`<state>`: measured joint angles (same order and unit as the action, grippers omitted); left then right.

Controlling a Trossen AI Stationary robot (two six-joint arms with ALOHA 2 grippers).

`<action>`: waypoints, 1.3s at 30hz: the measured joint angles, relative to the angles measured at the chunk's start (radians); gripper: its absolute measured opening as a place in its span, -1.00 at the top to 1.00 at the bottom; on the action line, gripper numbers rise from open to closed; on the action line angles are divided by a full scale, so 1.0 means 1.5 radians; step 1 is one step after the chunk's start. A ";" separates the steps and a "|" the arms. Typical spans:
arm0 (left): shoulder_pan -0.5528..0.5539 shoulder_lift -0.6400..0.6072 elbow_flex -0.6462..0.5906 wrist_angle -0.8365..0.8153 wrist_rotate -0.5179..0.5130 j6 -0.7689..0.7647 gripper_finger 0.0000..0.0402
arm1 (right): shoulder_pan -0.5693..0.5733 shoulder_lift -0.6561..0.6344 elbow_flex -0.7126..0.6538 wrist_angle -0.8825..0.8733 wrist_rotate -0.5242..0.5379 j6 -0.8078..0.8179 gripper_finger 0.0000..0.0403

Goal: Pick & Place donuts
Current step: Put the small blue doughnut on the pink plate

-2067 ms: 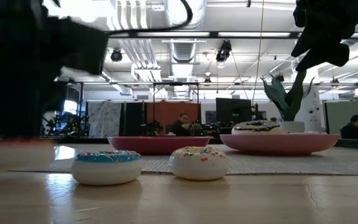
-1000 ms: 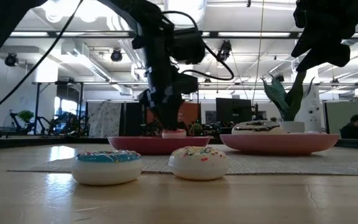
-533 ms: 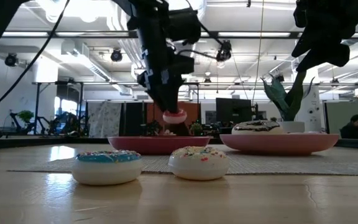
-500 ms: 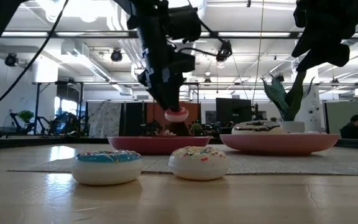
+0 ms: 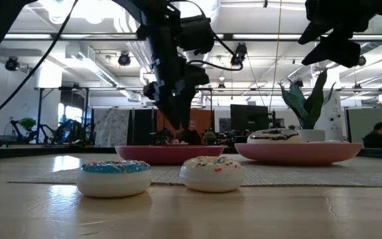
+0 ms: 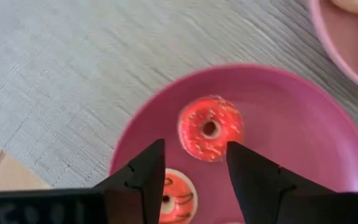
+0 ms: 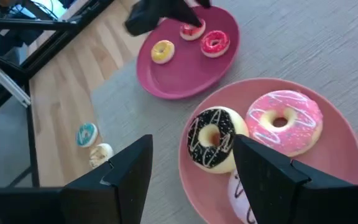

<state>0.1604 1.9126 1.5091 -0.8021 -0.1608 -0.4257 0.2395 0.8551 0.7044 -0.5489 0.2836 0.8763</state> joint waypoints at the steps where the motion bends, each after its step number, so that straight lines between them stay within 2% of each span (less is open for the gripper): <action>1: 0.001 -0.001 -0.002 0.000 0.004 -0.008 0.28 | 0.000 0.004 0.000 0.003 0.000 0.002 -0.07; 5: -0.038 -0.033 -0.001 -0.042 0.050 0.022 0.28 | 0.000 0.016 0.000 0.005 -0.027 0.006 -0.07; 9: -0.144 -0.094 -0.031 -0.041 0.088 0.117 0.28 | 0.004 0.018 0.000 0.004 -0.036 0.008 -0.07; 11: -0.201 -0.110 -0.058 -0.029 0.092 0.128 0.28 | 0.004 0.018 0.000 0.003 -0.035 0.009 -0.07; 17: -0.322 -0.097 -0.130 0.074 0.157 -0.033 0.28 | 0.004 0.020 -0.001 0.002 -0.037 0.004 -0.07; 21: -0.384 -0.068 -0.151 0.151 0.148 -0.126 0.28 | 0.004 0.022 -0.001 0.000 -0.048 -0.008 -0.07; 30: -0.424 -0.025 -0.151 0.186 0.066 -0.267 0.28 | 0.003 0.025 -0.001 -0.001 -0.055 -0.037 -0.07; 34: -0.423 -0.024 -0.150 0.186 0.031 -0.289 0.28 | 0.003 0.025 -0.001 -0.001 -0.055 -0.040 -0.07; 39: -0.424 -0.024 -0.157 0.209 0.028 -0.293 0.35 | 0.004 0.025 -0.001 -0.002 -0.055 -0.041 -0.07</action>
<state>-0.4760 1.8771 1.2731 -0.4884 -0.1182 -0.8658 0.2447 0.8921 0.7029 -0.5518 0.2005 0.8154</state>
